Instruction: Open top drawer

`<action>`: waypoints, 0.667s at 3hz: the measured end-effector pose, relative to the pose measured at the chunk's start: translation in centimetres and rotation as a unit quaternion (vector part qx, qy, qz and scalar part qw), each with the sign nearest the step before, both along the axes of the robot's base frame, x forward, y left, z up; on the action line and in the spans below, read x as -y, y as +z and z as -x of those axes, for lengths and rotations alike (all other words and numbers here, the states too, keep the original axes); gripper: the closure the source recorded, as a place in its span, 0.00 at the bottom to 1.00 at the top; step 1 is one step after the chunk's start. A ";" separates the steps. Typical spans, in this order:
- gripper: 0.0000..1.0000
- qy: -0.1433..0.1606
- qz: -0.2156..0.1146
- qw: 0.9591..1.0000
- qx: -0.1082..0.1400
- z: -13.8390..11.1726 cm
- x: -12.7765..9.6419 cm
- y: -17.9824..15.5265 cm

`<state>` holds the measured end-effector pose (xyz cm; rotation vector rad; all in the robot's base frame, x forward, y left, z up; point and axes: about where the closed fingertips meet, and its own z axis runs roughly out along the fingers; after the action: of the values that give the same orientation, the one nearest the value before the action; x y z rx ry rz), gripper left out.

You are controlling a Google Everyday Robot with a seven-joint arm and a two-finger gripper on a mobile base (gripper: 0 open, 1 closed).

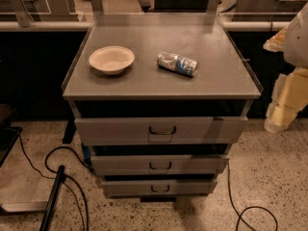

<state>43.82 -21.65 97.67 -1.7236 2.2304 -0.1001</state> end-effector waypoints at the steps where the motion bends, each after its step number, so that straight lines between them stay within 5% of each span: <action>1: 0.00 0.000 0.000 1.000 0.000 0.0 0.0 0.0; 2: 0.00 0.008 -0.004 1.000 -0.008 0.9 -1.6 -2.8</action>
Offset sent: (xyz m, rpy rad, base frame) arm -0.0329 0.0563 -0.1044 0.0264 0.0772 0.0585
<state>42.92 -20.05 94.90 -1.7438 2.2253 -0.0737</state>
